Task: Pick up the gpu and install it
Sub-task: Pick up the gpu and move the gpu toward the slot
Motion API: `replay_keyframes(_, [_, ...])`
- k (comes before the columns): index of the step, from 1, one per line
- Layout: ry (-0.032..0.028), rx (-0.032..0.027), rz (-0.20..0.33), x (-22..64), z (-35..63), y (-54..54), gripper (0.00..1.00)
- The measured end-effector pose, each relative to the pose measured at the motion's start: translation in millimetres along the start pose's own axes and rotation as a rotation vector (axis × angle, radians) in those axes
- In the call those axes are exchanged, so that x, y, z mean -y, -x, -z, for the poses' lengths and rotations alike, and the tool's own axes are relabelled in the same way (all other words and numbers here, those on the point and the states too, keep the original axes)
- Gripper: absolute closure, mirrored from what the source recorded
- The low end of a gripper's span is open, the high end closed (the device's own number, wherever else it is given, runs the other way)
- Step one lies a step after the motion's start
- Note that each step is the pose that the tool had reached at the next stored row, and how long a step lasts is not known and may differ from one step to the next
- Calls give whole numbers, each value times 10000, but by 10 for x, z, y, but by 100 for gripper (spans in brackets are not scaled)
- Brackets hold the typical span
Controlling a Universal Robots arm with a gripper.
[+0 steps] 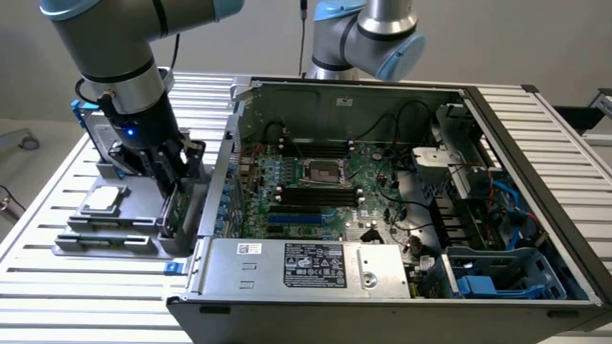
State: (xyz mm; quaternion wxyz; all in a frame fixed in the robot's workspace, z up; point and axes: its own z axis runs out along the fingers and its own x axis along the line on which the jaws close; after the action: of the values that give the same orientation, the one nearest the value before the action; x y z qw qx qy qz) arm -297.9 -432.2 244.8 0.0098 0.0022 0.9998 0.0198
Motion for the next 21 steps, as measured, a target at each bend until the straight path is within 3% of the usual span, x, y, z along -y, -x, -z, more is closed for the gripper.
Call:
replay_keyframes(7, [0,1,0,0,0,0,67])
replay_keyframes(8, [0,1,0,0,0,0,74])
replay_keyframes(21, [1,2,0,0,8,0,74])
